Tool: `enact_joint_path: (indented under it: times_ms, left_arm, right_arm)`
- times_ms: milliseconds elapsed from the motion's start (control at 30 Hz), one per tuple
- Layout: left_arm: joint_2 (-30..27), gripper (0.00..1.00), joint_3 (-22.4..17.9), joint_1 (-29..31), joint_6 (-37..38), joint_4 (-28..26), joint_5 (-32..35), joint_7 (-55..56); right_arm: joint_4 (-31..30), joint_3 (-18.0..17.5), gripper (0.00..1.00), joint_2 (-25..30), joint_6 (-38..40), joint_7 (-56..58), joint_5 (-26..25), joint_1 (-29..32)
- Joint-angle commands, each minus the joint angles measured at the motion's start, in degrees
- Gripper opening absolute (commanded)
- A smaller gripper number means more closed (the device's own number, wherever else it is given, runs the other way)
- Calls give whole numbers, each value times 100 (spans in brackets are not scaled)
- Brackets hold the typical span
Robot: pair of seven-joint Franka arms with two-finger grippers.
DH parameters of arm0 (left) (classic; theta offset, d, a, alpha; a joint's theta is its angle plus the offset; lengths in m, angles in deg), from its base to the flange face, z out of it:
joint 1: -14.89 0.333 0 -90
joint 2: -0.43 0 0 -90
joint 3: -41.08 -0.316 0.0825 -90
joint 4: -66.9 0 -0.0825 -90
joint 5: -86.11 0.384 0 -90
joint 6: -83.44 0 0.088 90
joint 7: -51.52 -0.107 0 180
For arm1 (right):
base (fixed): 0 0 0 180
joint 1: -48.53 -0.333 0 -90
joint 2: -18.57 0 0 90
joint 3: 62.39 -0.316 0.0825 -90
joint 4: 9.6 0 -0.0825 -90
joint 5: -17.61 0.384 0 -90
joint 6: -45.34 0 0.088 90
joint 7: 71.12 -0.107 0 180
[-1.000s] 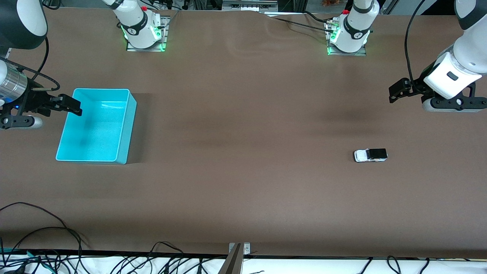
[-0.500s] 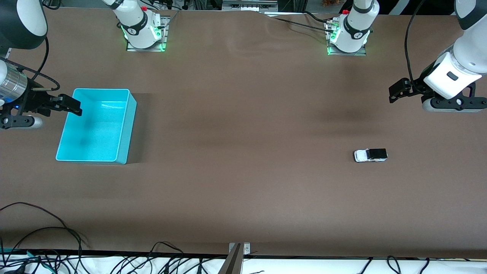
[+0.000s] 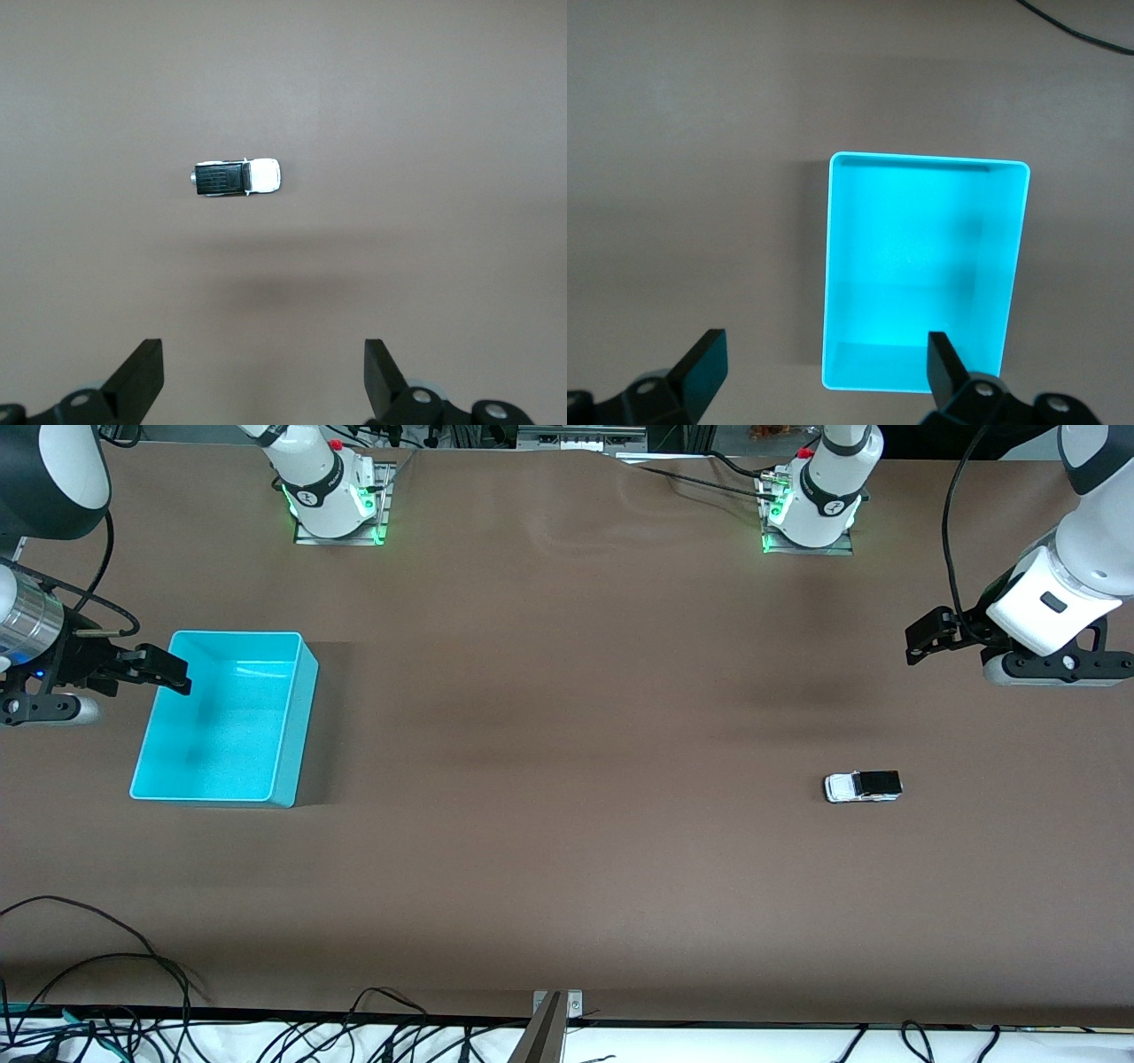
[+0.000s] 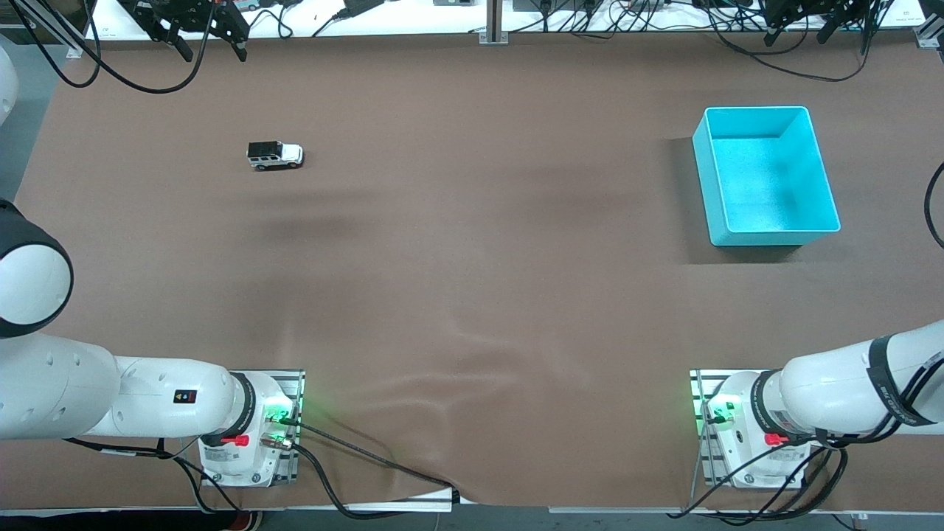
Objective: Wind and store white jeep toy
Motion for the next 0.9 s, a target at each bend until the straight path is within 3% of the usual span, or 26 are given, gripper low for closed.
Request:
enact_joint_path:
  times_ms: [0, 467, 867]
  left_arm:
    - [91, 100, 9, 50, 86, 186, -84, -158]
    - [144, 100, 0, 41, 341, 221, -146, -211]
    - [522, 100, 9, 32, 482, 766, -137, -474]
  right_arm:
    - [76, -21, 100, -3, 77, 66, -7, 40]
    - [76, -21, 100, -3, 77, 66, -7, 40]
    - [76, -21, 100, -3, 77, 66, -7, 40]
